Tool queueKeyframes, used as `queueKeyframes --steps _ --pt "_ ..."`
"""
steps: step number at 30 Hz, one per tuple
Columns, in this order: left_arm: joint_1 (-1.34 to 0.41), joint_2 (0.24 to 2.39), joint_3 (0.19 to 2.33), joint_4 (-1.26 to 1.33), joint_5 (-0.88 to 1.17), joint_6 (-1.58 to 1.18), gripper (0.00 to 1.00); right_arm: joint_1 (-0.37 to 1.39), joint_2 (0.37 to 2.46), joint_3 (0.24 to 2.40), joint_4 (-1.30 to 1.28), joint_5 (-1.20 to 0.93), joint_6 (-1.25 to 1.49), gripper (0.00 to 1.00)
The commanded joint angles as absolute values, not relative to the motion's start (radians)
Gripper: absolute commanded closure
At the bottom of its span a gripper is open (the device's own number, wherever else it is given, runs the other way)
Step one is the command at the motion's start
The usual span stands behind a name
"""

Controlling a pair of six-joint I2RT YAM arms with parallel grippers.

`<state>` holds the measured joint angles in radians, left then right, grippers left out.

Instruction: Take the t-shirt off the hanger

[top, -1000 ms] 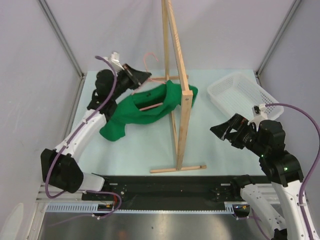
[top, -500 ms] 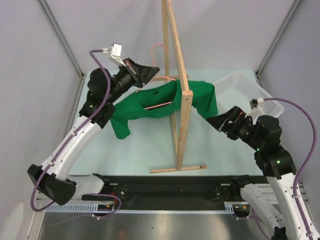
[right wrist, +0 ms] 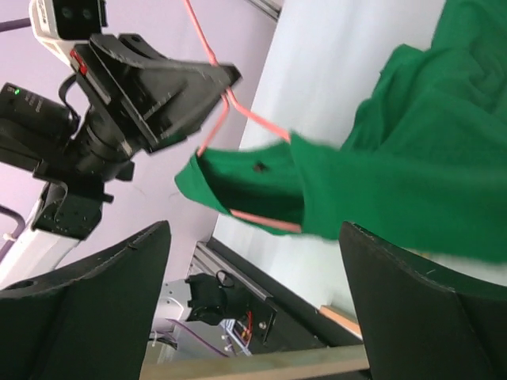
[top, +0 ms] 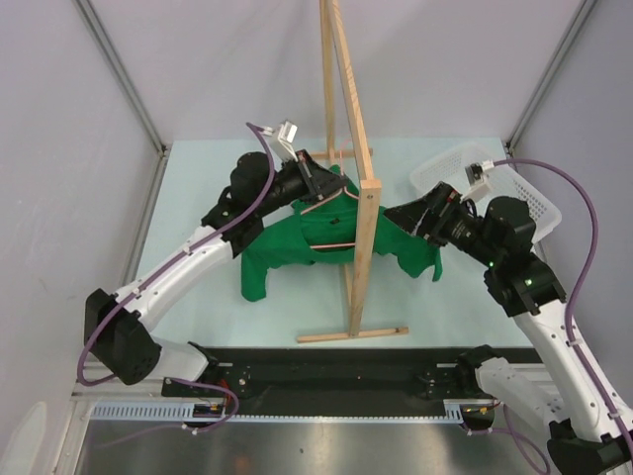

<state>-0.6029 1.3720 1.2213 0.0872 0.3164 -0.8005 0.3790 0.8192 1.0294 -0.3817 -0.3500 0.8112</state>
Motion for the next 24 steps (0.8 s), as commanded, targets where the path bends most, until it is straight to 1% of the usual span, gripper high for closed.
queueKeyframes --steps 1,3,5,6,8,10,12,16,18,19,22,24 --pt "-0.647 1.351 1.23 0.186 0.316 -0.781 1.0 0.409 0.905 1.084 -0.233 -0.365 0.778 0.13" --pt "-0.656 1.362 1.244 0.167 0.33 -0.755 1.0 0.442 0.937 1.123 -0.222 -0.362 0.679 0.17" --pt "-0.66 1.364 1.264 0.144 0.336 -0.73 1.0 0.463 0.98 1.167 -0.305 -0.318 0.577 0.22" --pt "-0.66 1.359 1.266 0.132 0.333 -0.712 1.0 0.483 0.991 1.189 -0.343 -0.243 0.539 0.23" --pt "-0.66 1.344 1.273 0.112 0.307 -0.692 1.0 0.503 1.006 1.244 -0.453 -0.166 0.46 0.26" --pt "-0.66 1.33 1.273 0.074 0.25 -0.663 1.0 0.531 0.985 1.233 -0.485 -0.059 0.468 0.25" --pt "-0.661 1.309 1.263 0.069 0.206 -0.65 1.0 0.54 0.95 1.209 -0.492 0.039 0.5 0.22" --pt "-0.672 1.293 1.246 0.068 0.138 -0.649 1.0 0.575 0.962 1.198 -0.495 0.046 0.534 0.21" --pt "-0.684 1.284 1.241 0.052 0.097 -0.641 1.0 0.613 0.997 1.215 -0.515 0.107 0.528 0.24" --pt "-0.689 1.276 1.236 0.049 0.081 -0.64 1.0 0.665 1.015 1.239 -0.525 0.139 0.517 0.26" --pt "-0.701 1.244 1.213 0.052 0.032 -0.644 1.0 0.754 1.072 1.279 -0.549 0.306 0.505 0.28" --pt "-0.709 1.224 1.206 0.048 0.003 -0.637 1.0 0.785 1.112 1.296 -0.558 0.353 0.5 0.3"
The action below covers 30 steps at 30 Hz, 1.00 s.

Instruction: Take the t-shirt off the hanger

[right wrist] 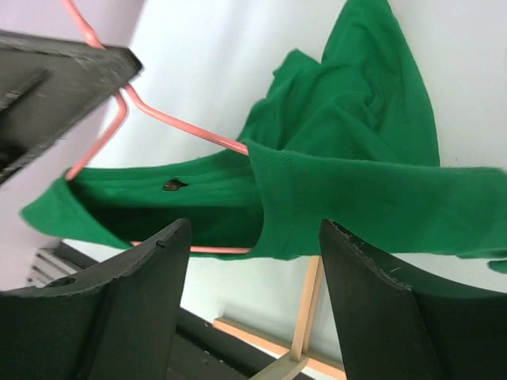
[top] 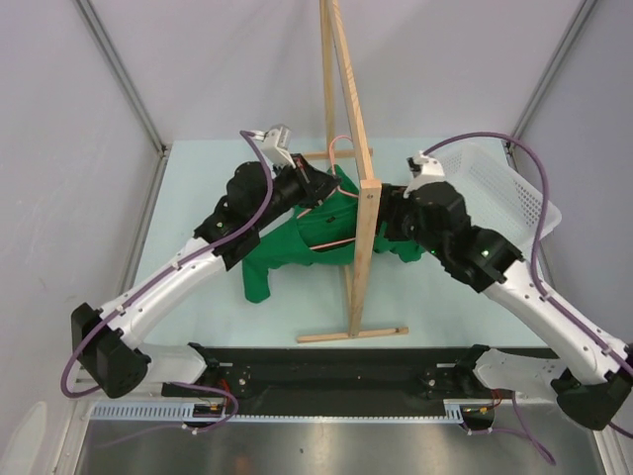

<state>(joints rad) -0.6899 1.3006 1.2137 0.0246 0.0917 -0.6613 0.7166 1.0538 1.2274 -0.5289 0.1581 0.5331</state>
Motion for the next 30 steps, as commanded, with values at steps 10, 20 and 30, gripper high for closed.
queueKeyframes --steps 10,20,30 --pt "-0.716 1.213 1.195 0.035 0.017 -0.618 0.99 0.827 1.178 1.321 -0.566 0.486 0.554 0.46" --pt "-0.722 1.232 1.195 0.032 0.058 -0.621 1.0 0.825 1.198 1.321 -0.538 0.56 0.583 0.53" --pt "-0.727 1.226 1.187 0.02 0.038 -0.591 1.0 0.816 1.197 1.318 -0.575 0.62 0.647 0.79"
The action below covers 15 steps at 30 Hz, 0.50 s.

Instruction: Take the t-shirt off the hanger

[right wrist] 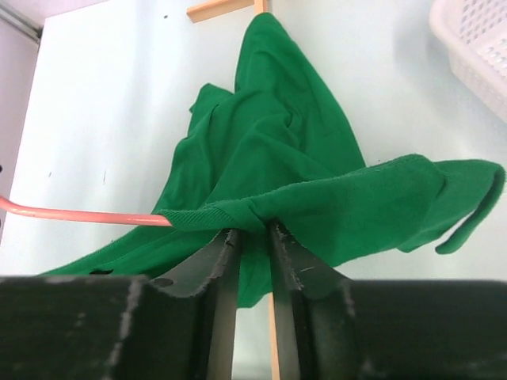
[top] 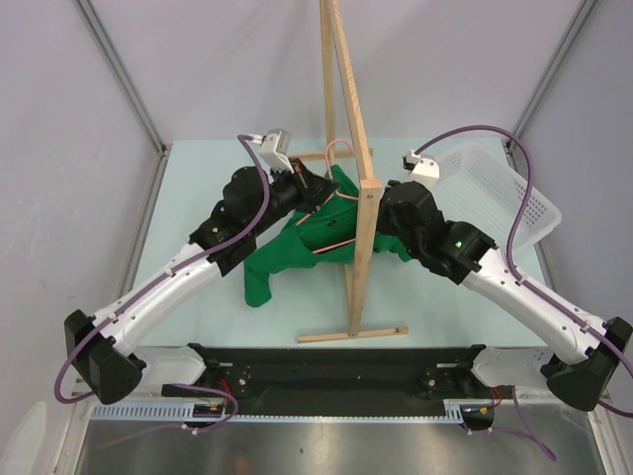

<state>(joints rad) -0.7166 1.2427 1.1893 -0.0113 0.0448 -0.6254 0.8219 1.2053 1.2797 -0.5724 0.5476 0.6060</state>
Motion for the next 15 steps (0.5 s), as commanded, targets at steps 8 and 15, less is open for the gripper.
queueKeyframes --steps 8,15 --pt "-0.726 1.189 1.085 0.098 0.026 -0.558 1.0 0.677 1.141 1.328 -0.661 0.522 0.704 1.0" --pt "-0.701 1.14 1.035 0.136 0.075 -0.571 1.0 0.392 1.059 1.247 -0.695 0.316 0.686 1.0"
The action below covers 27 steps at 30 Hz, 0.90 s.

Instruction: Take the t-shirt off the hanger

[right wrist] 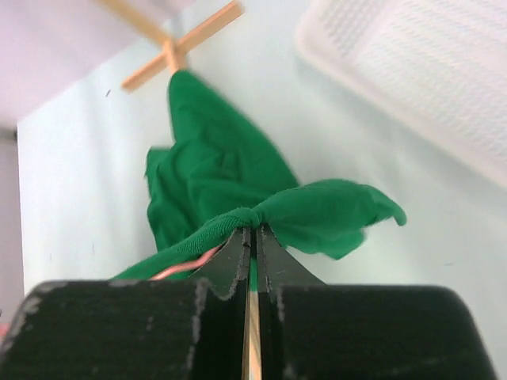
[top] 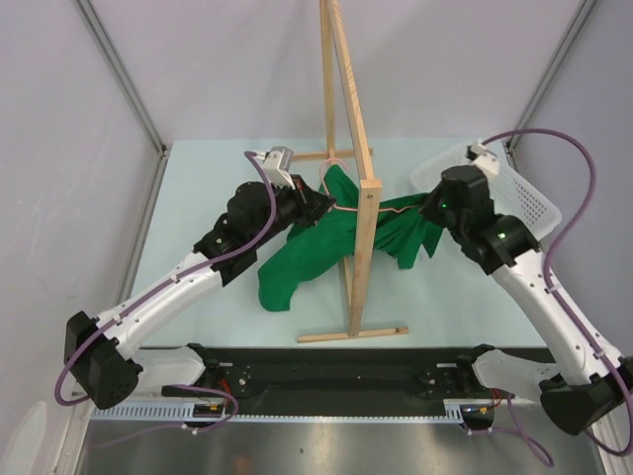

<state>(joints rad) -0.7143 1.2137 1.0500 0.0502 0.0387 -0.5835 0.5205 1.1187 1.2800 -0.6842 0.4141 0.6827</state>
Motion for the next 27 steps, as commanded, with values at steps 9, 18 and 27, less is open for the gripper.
queueKeyframes --steps 9,18,27 --pt "-0.683 1.074 0.994 0.187 0.14 -0.598 1.0 0.17 1.017 1.091 -0.649 0.095 0.649 1.0" --pt "-0.669 1.086 1.049 0.163 0.181 -0.592 1.0 0.134 0.968 1.028 -0.615 -0.024 0.637 1.0" --pt "-0.67 1.146 1.108 -0.009 0.196 -0.477 1.0 0.121 0.945 1.222 -0.687 -0.046 0.618 1.0"
